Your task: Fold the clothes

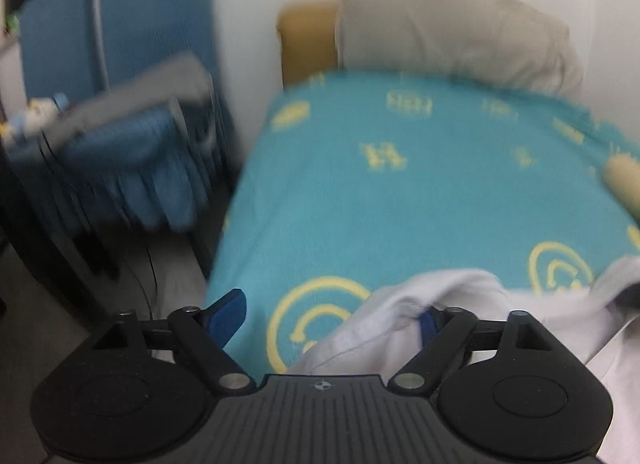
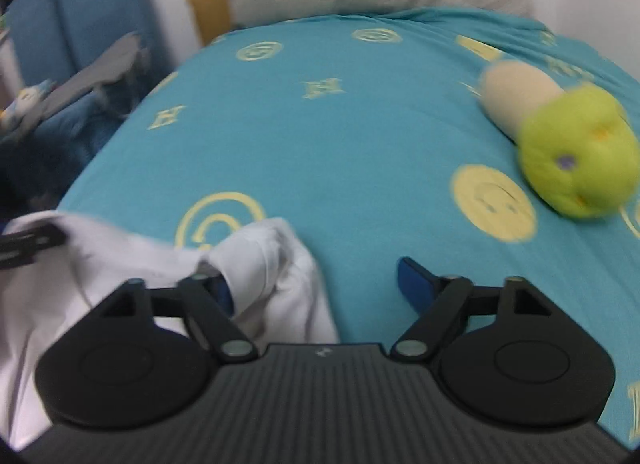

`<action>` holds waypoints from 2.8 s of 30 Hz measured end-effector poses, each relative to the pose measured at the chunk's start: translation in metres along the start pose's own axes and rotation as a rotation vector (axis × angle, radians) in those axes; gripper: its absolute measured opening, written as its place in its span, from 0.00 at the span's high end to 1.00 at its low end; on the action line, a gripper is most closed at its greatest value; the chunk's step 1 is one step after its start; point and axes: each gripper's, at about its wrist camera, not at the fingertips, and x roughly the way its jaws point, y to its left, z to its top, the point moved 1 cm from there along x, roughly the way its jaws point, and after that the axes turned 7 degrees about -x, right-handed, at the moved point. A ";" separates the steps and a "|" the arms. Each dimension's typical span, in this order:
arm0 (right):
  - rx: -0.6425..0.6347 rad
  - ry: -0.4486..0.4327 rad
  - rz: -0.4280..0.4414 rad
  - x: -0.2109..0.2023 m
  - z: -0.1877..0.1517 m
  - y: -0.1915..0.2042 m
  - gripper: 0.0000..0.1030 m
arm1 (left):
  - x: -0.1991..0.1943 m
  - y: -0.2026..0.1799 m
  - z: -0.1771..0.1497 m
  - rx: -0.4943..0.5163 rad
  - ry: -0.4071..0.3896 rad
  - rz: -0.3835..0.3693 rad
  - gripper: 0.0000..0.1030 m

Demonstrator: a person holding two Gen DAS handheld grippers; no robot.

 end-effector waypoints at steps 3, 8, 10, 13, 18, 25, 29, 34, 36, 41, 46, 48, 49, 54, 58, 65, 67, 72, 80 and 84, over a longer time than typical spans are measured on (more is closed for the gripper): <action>0.015 -0.007 0.133 -0.008 0.007 0.008 0.15 | -0.011 0.010 0.020 -0.026 0.085 -0.118 0.05; 0.052 -0.071 0.105 -0.049 0.006 0.017 0.15 | -0.058 0.025 0.027 -0.027 0.029 -0.114 0.03; 0.052 -0.118 0.074 -0.079 -0.002 0.018 0.15 | -0.088 0.033 0.022 -0.034 -0.012 -0.111 0.03; 0.092 -0.177 0.070 -0.127 -0.018 0.018 0.15 | -0.141 0.043 0.011 -0.034 -0.085 -0.096 0.03; 0.121 -0.252 0.062 -0.221 -0.058 0.030 0.15 | -0.260 0.047 -0.037 -0.074 -0.202 -0.118 0.03; 0.135 -0.319 0.073 -0.352 -0.129 0.058 0.15 | -0.420 0.049 -0.114 -0.107 -0.291 -0.138 0.03; 0.094 -0.321 0.062 -0.402 -0.165 0.074 0.15 | -0.481 0.040 -0.157 -0.088 -0.314 -0.157 0.03; 0.084 -0.348 0.051 -0.430 -0.205 0.085 0.15 | -0.513 0.027 -0.200 -0.076 -0.328 -0.158 0.03; 0.098 -0.358 0.060 -0.433 -0.220 0.086 0.16 | -0.511 0.030 -0.215 -0.102 -0.316 -0.179 0.03; 0.062 -0.388 0.035 -0.431 -0.228 0.092 0.16 | -0.499 0.031 -0.231 -0.120 -0.289 -0.177 0.04; 0.058 -0.426 0.011 -0.429 -0.229 0.087 0.16 | -0.485 0.032 -0.232 -0.125 -0.277 -0.151 0.04; 0.068 -0.429 -0.001 -0.427 -0.230 0.083 0.16 | -0.479 0.034 -0.232 -0.140 -0.259 -0.155 0.04; 0.077 -0.434 -0.009 -0.426 -0.231 0.081 0.16 | -0.476 0.034 -0.232 -0.150 -0.250 -0.157 0.04; 0.133 -0.429 -0.025 -0.418 -0.234 0.072 0.16 | -0.464 0.038 -0.230 -0.225 -0.201 -0.164 0.05; 0.147 -0.406 -0.027 -0.412 -0.234 0.069 0.16 | -0.453 0.045 -0.226 -0.290 -0.175 -0.160 0.05; 0.149 -0.375 -0.015 -0.402 -0.233 0.073 0.16 | -0.414 0.072 -0.214 -0.391 -0.117 -0.102 0.08; 0.151 -0.361 -0.010 -0.399 -0.234 0.074 0.16 | -0.397 0.082 -0.208 -0.414 -0.087 -0.070 0.09; 0.152 -0.348 -0.013 -0.387 -0.230 0.071 0.16 | -0.354 0.119 -0.192 -0.527 -0.051 -0.039 0.13; 0.255 -0.316 -0.056 -0.351 -0.222 0.045 0.16 | -0.279 0.176 -0.186 -0.693 -0.024 -0.033 0.17; 0.241 -0.282 -0.063 -0.328 -0.220 0.048 0.16 | -0.241 0.187 -0.200 -0.755 0.044 -0.074 0.32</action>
